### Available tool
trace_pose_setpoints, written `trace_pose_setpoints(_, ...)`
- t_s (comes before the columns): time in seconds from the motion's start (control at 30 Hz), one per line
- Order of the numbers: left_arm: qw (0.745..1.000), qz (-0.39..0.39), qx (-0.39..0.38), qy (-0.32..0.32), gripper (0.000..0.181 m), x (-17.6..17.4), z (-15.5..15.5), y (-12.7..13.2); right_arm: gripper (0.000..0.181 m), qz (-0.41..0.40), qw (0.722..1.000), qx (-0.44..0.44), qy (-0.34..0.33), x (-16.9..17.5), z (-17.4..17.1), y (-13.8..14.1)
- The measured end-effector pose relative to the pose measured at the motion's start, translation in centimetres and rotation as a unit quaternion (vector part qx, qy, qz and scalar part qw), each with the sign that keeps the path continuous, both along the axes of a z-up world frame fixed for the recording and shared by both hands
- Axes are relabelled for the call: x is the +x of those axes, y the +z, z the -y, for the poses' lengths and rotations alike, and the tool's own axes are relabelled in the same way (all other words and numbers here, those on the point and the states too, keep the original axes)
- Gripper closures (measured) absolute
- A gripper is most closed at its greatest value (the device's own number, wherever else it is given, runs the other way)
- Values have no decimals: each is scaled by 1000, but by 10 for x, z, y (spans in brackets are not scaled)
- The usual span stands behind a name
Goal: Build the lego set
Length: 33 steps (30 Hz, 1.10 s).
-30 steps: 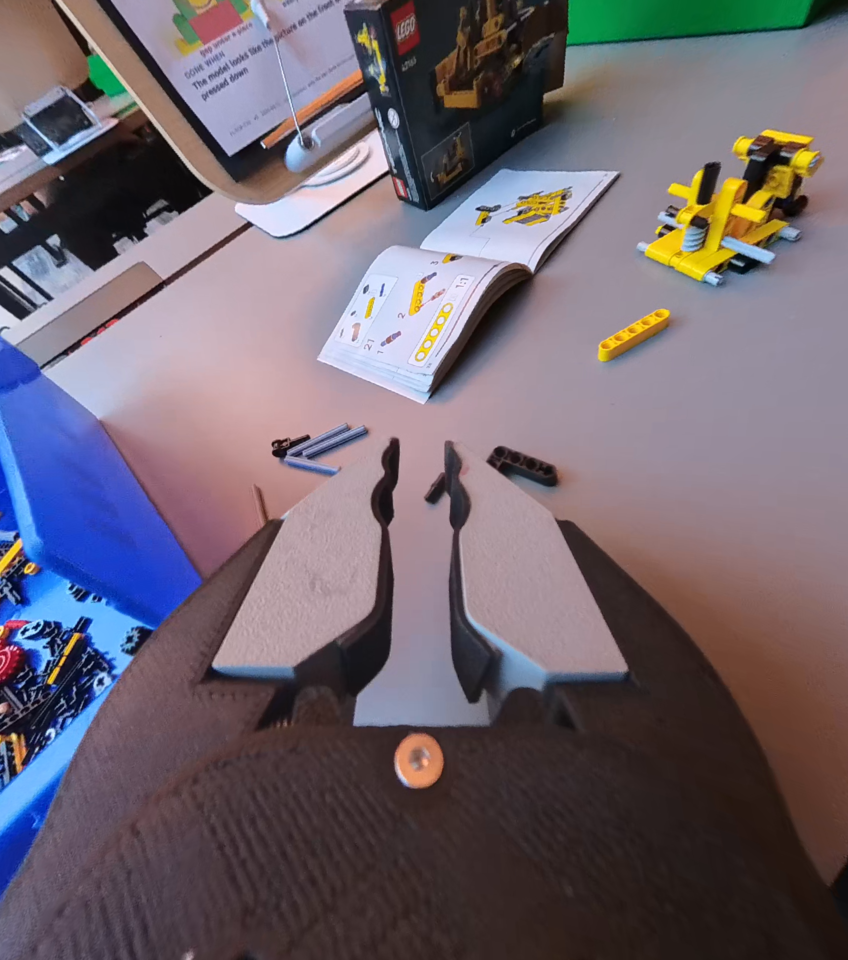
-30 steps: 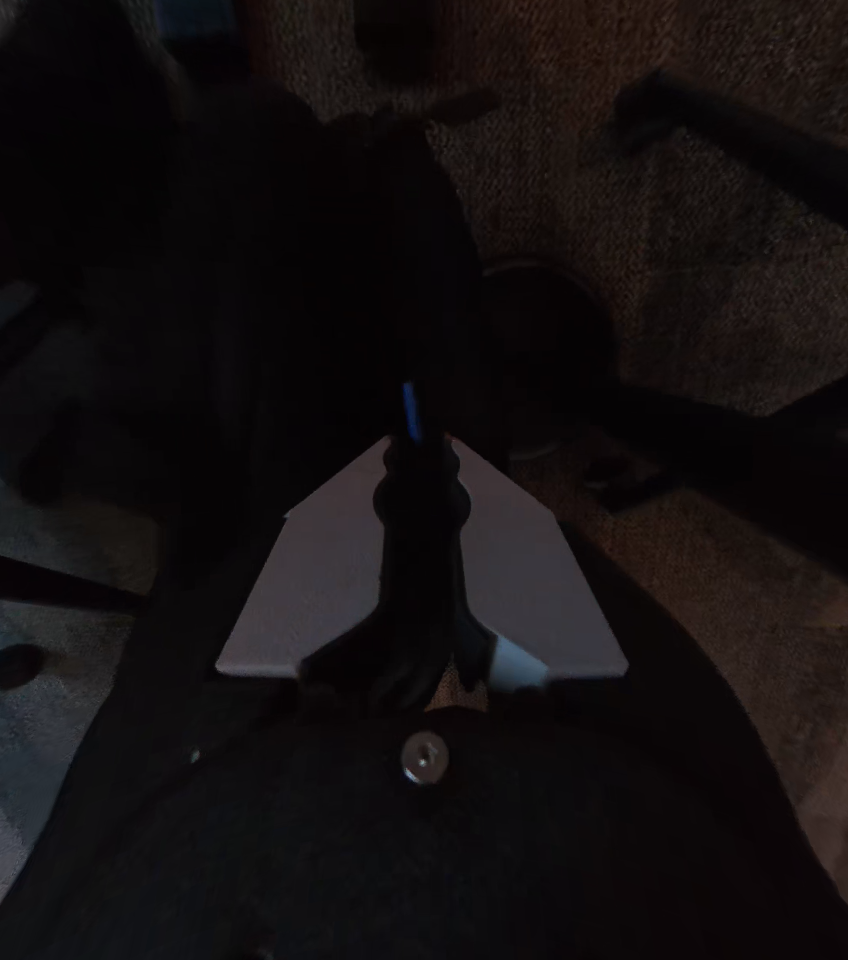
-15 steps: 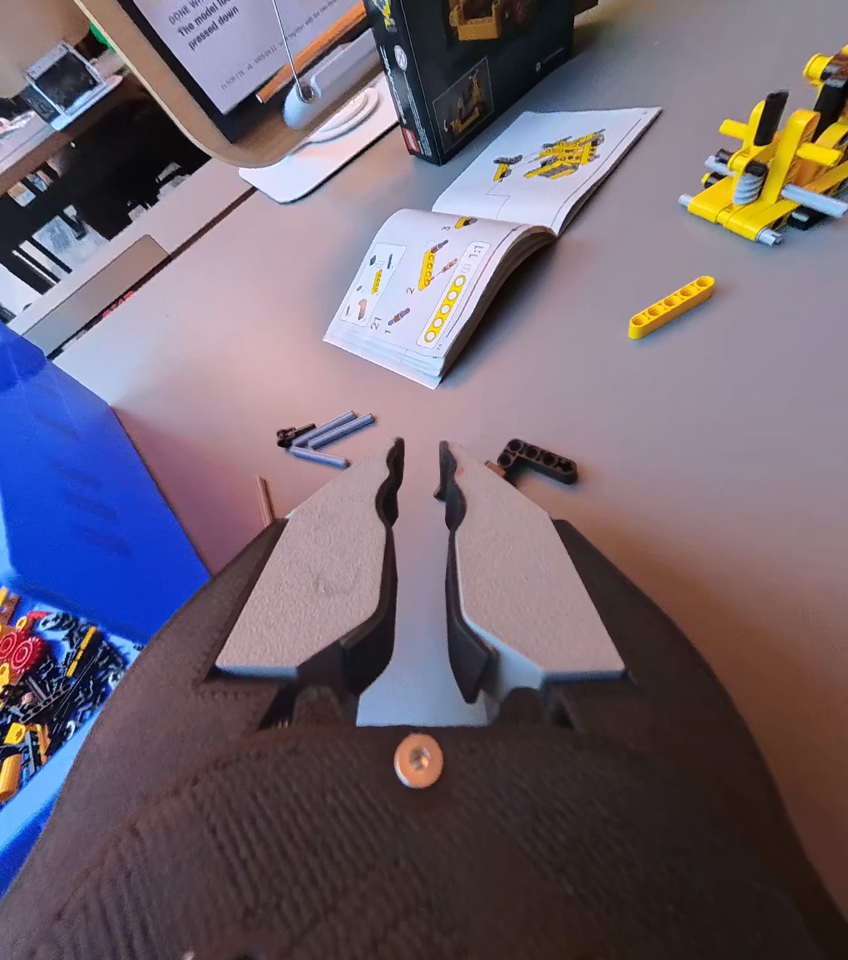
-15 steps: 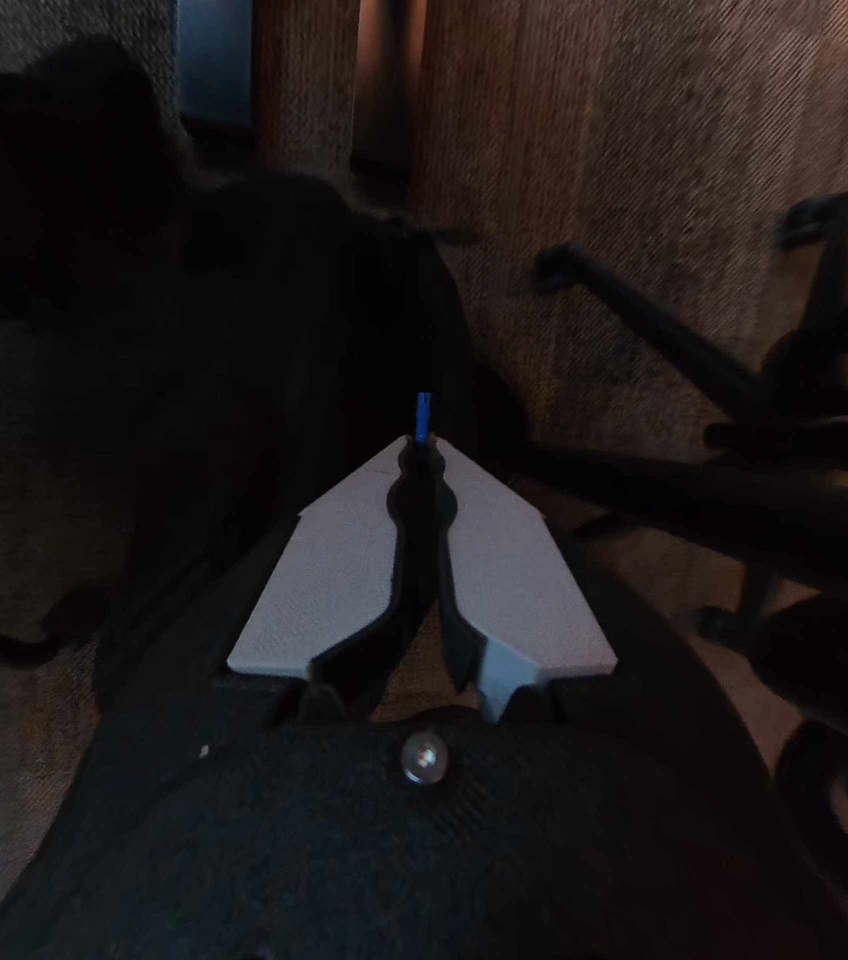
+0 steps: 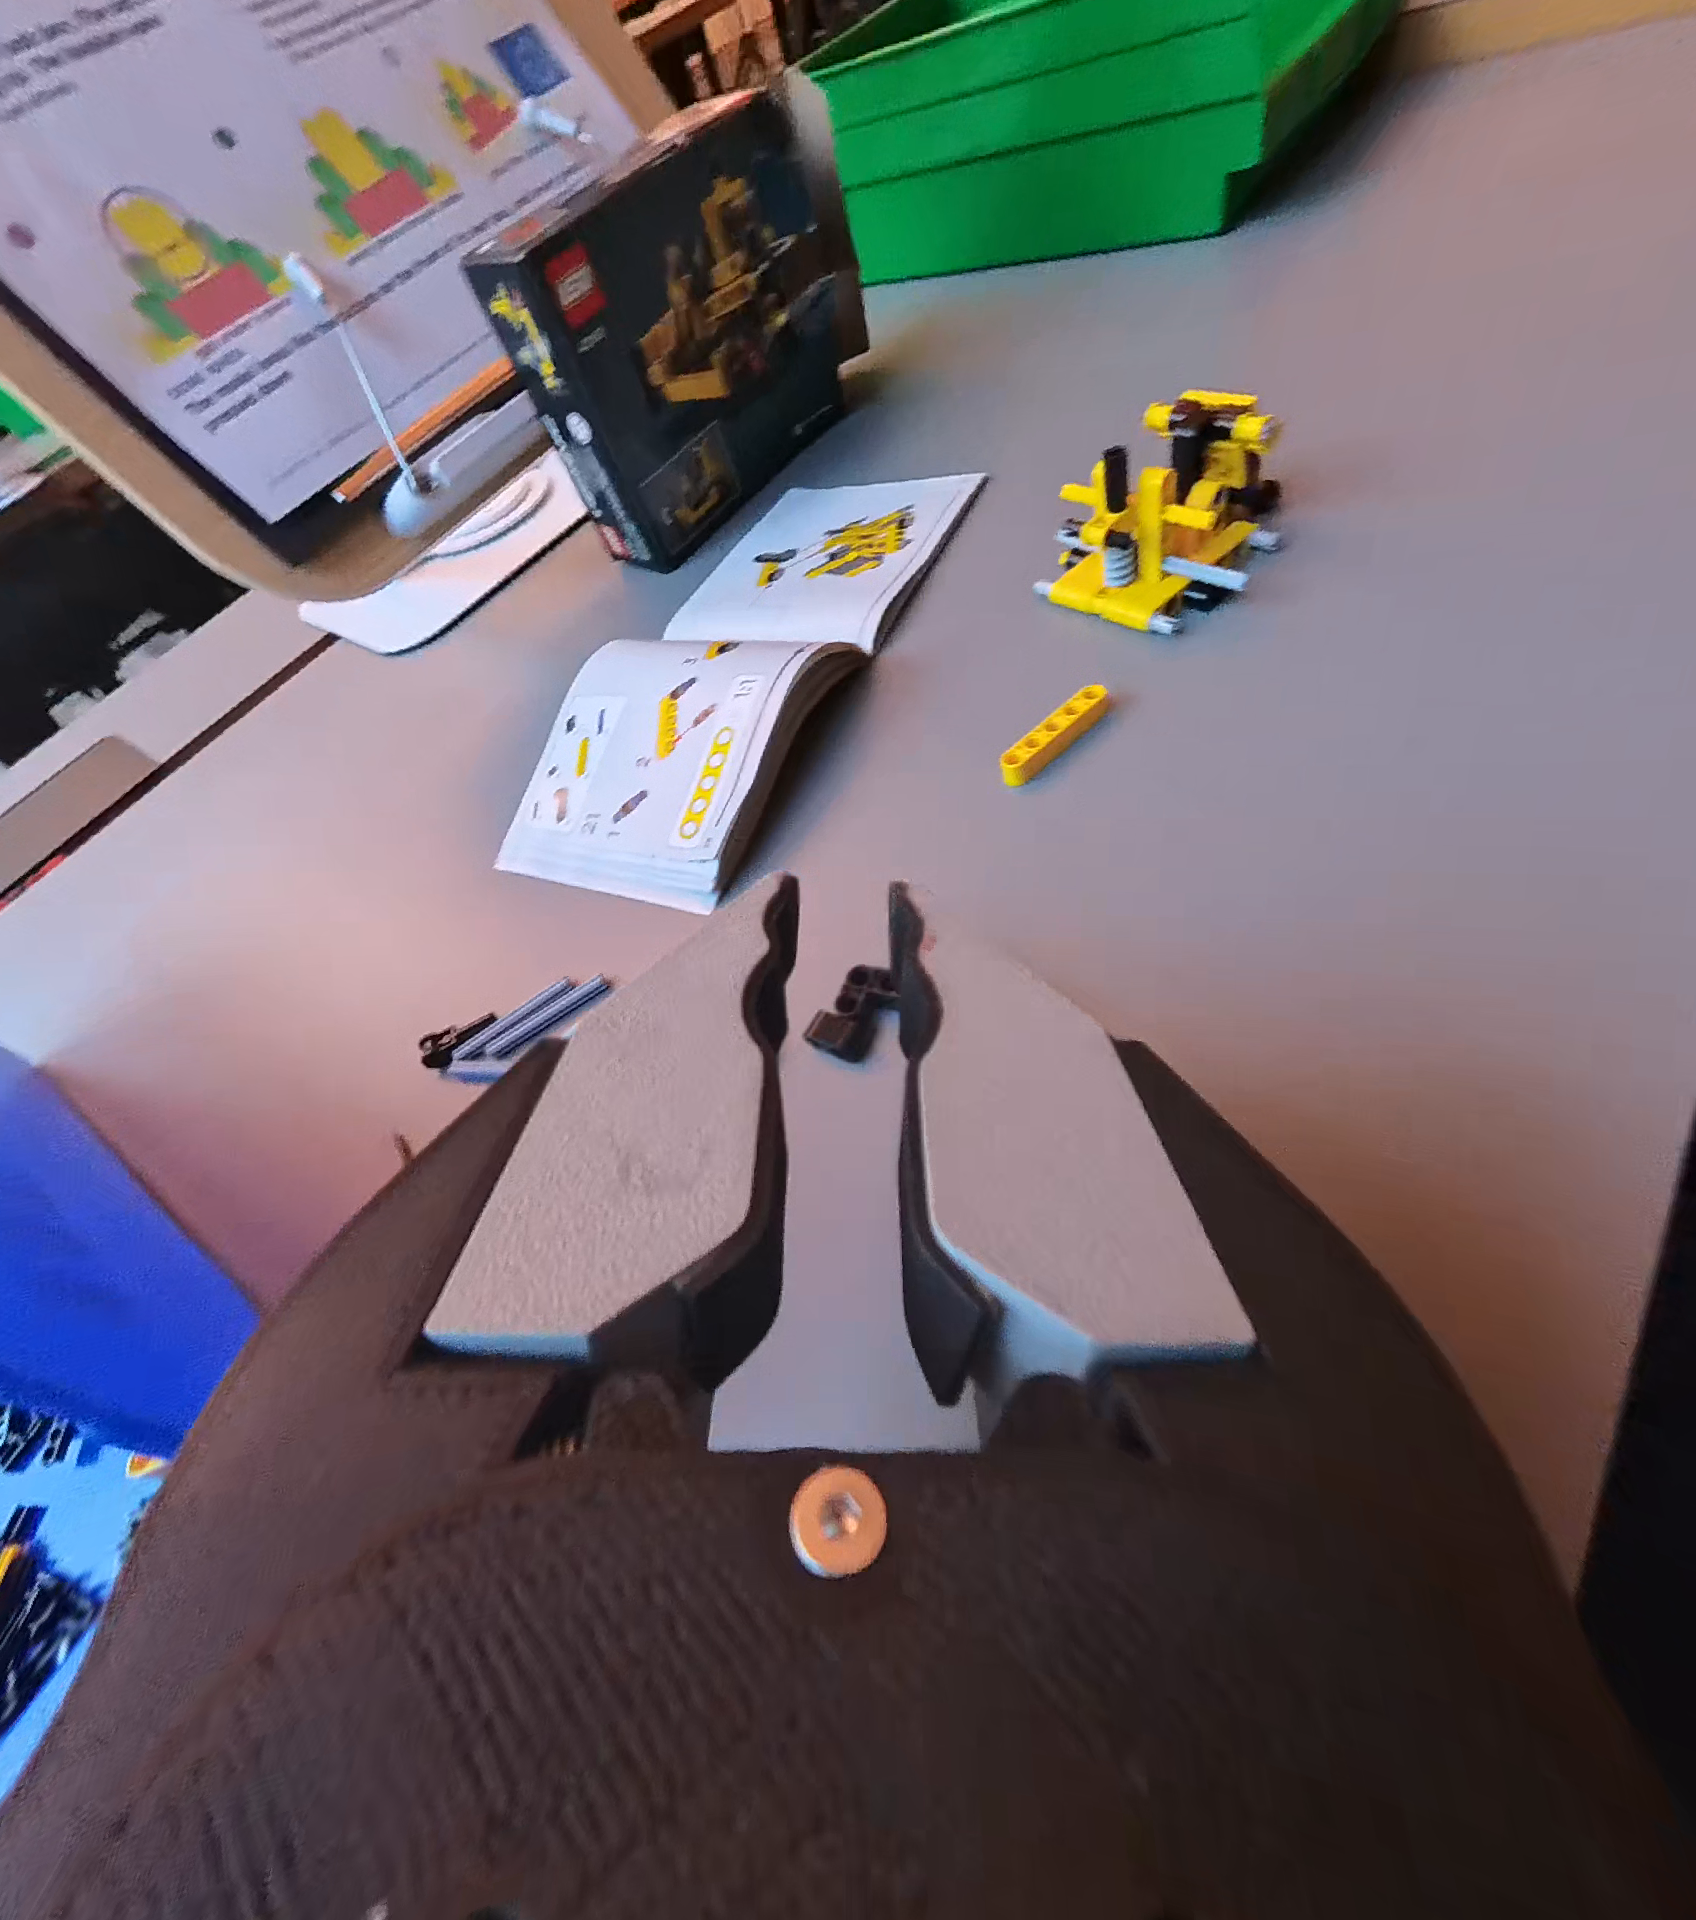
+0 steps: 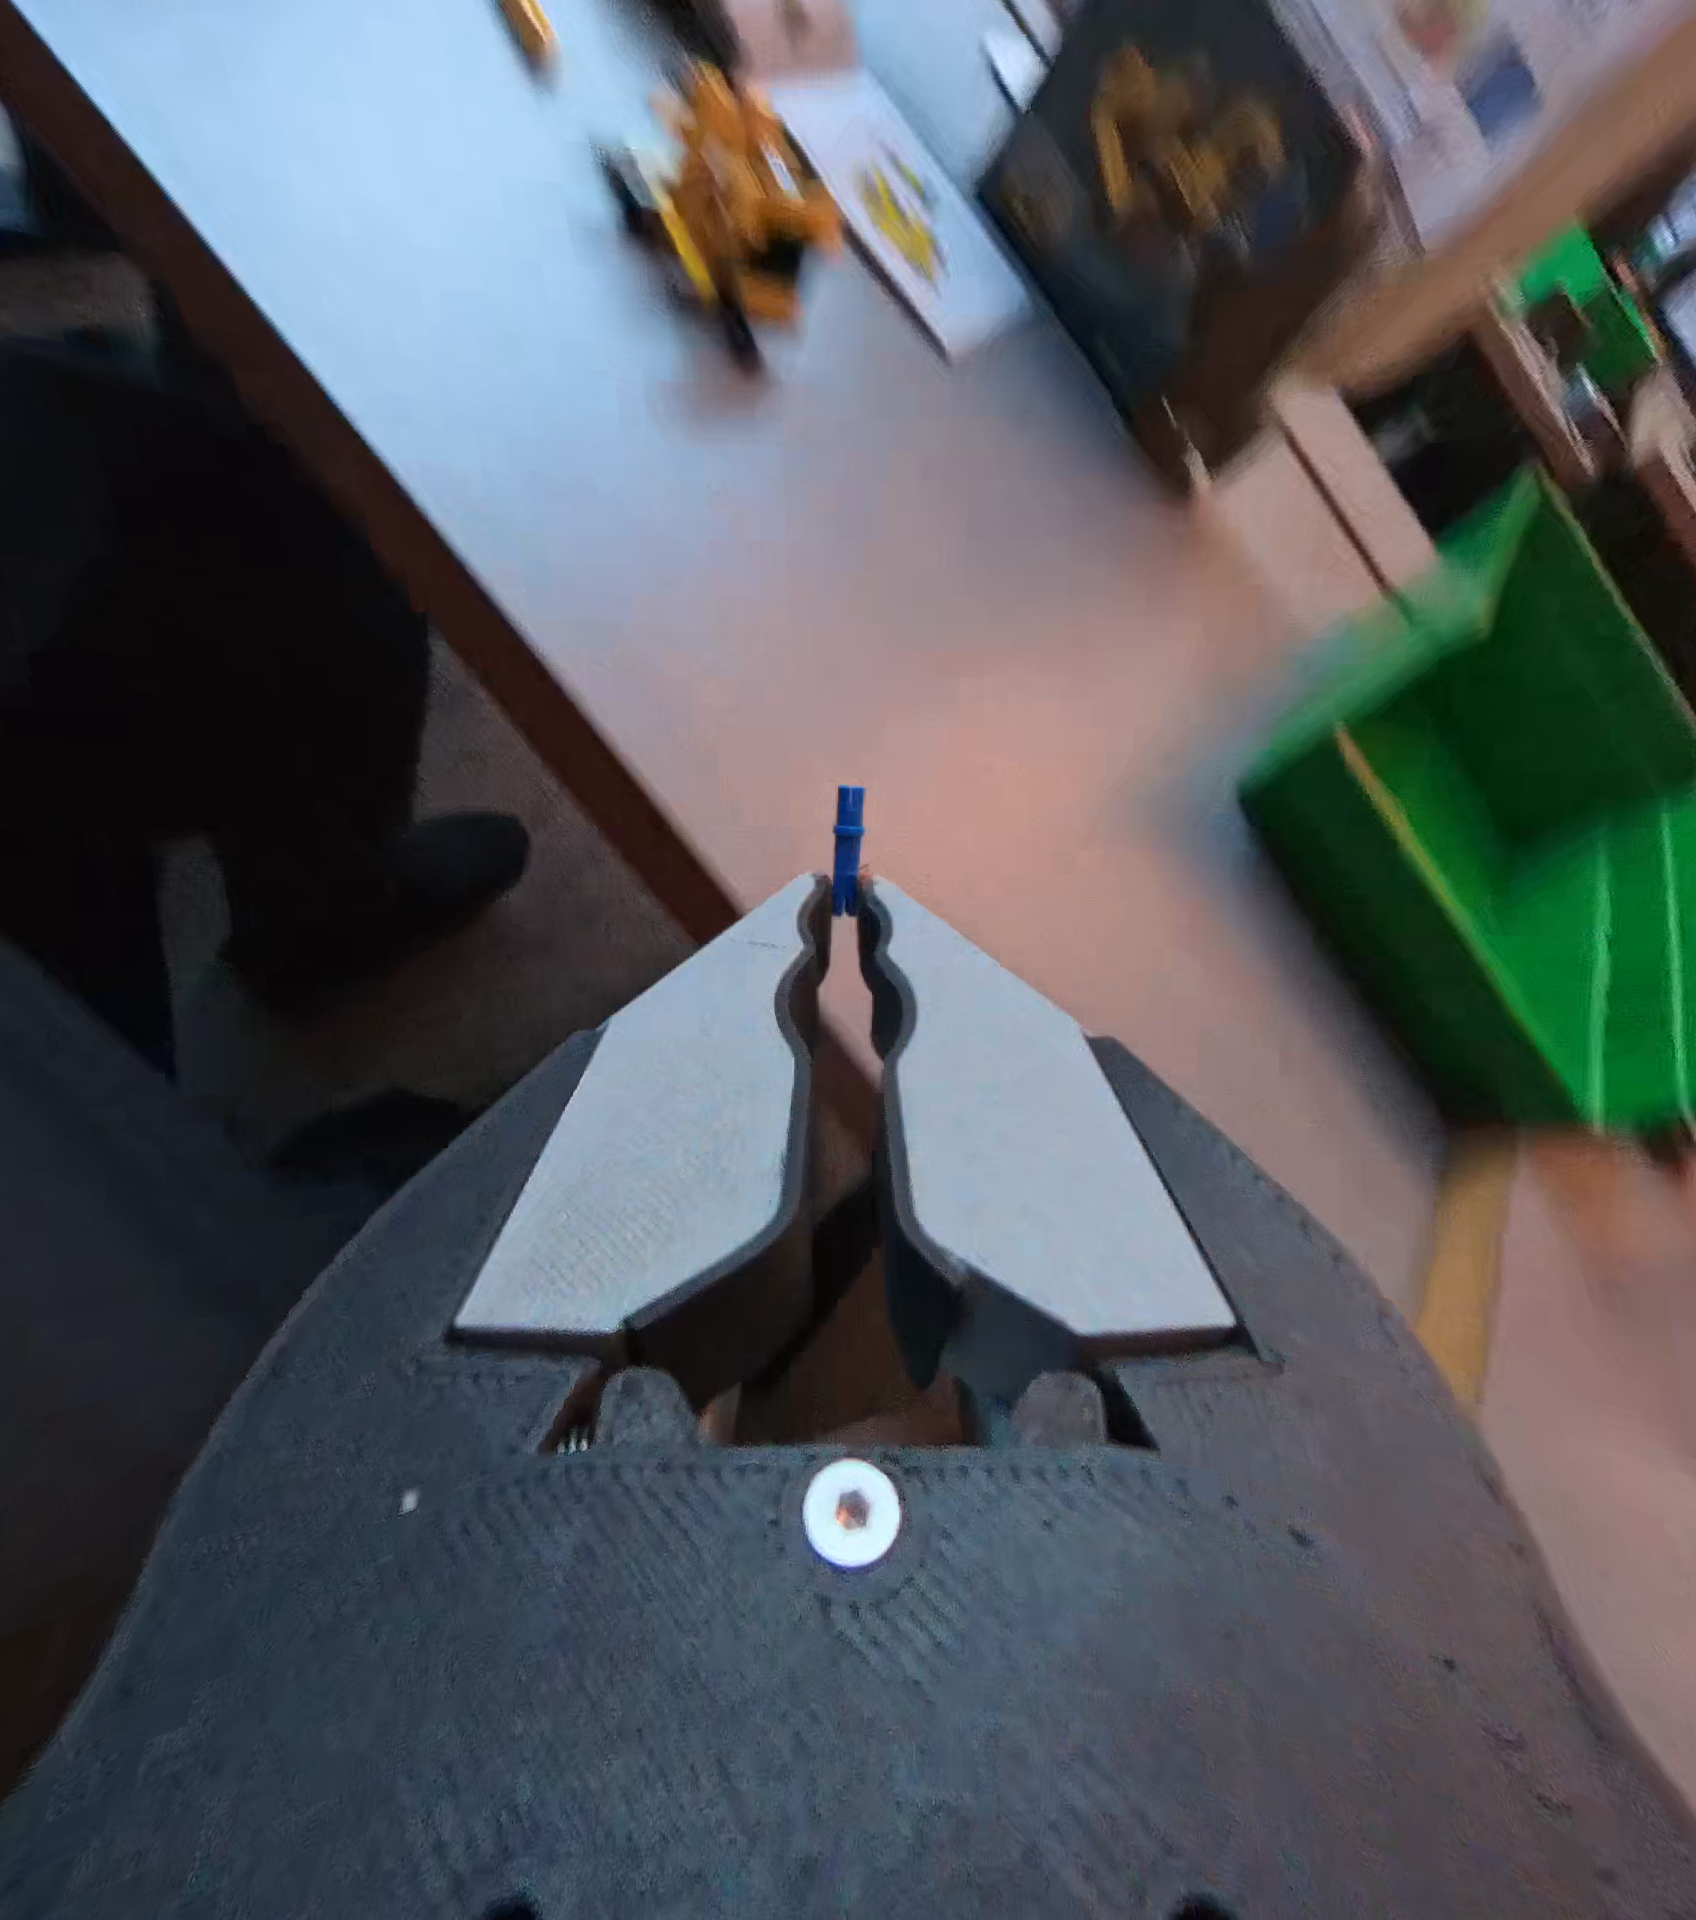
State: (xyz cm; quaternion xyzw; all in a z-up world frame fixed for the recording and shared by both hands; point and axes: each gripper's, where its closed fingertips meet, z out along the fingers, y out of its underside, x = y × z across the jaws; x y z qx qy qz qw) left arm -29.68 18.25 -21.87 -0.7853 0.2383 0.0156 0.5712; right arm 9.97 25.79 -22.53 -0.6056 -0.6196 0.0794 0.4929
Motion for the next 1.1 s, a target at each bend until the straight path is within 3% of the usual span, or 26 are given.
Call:
trace_pose_setpoints(0.07, 1000, 5, 6, -25, 166, 6, 4, 2, 180, 3, 998, 2, 55, -65, 8, 8)
trace_pose_setpoints(0.2, 996, 34, 23, -82, 169, 17, 16, 11, 180, 58, 991, -15, 116, -162, 15, -13)
trace_pose_setpoints(0.33, 990, 66, 9, -127, 172, 21, 28, 13, 180, 112, 980, -30, 162, -208, 19, -44)
trace_pose_setpoints(0.43, 987, 69, 6, -146, 171, 24, 33, 13, 180, 111, 974, -37, 193, -227, 19, -51)
trace_pose_setpoints(0.53, 985, 52, -21, -165, 172, 31, 34, 4, 178, 95, 968, -43, 227, -239, 17, -51)
trace_pose_setpoints(0.63, 979, 27, -74, -186, 173, 40, 34, -13, 158, 73, 965, -68, 241, -238, 10, -45)
trace_pose_setpoints(0.77, 970, -4, -126, -209, 172, 56, 27, -30, 165, 19, 961, -110, 252, -227, 0, -28)
trace_pose_setpoints(0.83, 963, 14, -107, -247, 177, 80, 21, -21, 170, 11, 967, -111, 230, -217, -20, -26)
trace_pose_setpoints(0.97, 946, 42, -108, -303, 181, 129, 5, -8, 158, 27, 964, -165, 207, -209, -43, -40)
trace_pose_setpoints(1.1, 945, 10, -169, -280, 177, 142, -17, -31, 168, 54, 957, -163, 233, -212, -44, -50)
